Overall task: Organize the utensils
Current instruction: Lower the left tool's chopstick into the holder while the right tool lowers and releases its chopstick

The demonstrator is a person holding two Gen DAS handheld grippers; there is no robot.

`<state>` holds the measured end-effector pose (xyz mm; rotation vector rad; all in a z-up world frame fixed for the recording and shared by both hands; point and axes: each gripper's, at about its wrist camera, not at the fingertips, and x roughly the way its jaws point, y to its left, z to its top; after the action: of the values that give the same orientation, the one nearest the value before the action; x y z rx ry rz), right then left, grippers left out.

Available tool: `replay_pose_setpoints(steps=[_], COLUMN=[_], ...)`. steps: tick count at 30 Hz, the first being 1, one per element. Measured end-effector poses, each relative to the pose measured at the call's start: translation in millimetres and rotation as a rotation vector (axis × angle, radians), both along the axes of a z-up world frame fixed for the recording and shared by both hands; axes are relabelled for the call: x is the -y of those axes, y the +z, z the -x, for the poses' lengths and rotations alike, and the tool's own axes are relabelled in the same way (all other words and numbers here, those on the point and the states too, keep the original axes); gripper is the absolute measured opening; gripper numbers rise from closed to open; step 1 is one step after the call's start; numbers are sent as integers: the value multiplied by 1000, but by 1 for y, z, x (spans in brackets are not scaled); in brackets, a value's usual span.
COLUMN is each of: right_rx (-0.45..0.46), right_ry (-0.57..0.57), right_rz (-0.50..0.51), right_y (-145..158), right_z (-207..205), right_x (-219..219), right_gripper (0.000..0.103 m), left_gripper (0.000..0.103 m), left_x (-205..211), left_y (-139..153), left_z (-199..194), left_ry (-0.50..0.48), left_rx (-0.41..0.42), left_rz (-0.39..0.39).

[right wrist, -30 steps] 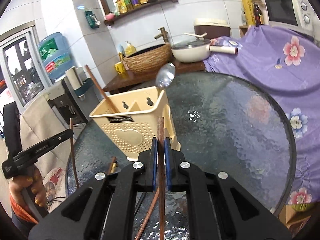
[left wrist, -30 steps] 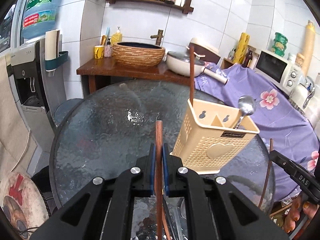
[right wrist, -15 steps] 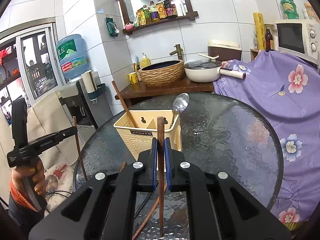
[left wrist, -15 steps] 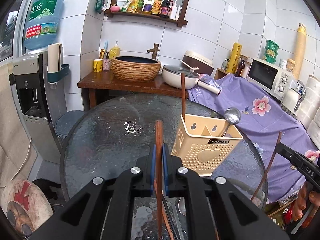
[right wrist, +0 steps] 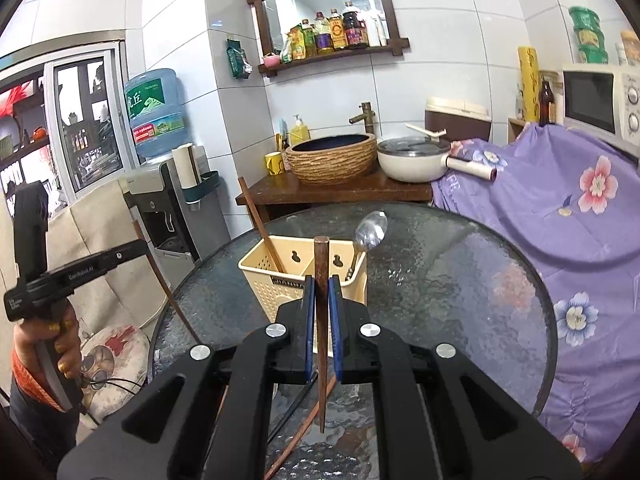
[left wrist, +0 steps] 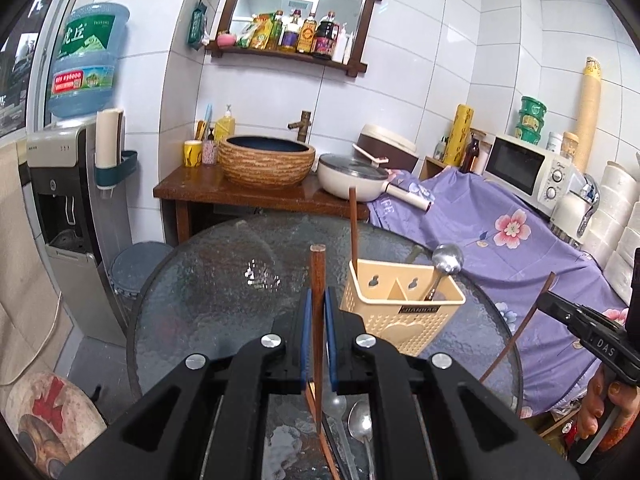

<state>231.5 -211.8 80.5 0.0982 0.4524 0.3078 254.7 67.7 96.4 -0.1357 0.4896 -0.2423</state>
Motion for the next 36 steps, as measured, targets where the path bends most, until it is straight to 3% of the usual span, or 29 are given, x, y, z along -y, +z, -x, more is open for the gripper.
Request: replay_pose_setpoints(steps=[9,12,18,25,30,36], right_rx=[23,26,77,183,206,130], right_ry=[41,68,111,48,-2,-50], right_rz=[44,33,3,-1,34,53], right_y=[25,41,95,155,158,108], right_z=[-7,-11,-21,-41,-64,-96], right_x=[-13,-16,-20,-28,-40,-44], right_gripper=[7,8,8,8,8,8], left_gripper=[7,7,7,7,7,7], left_x=[11,14,28,50,58,64], left_y=[28,48,96,139,128,83], left_z=[-9,-16,-24,-52,-76,-101], left_ry=[-24,-61,-86,-54,-21,1], left_rx=[38,43,100,148,131,45], left_rz=[-9,23,35,45,46,28])
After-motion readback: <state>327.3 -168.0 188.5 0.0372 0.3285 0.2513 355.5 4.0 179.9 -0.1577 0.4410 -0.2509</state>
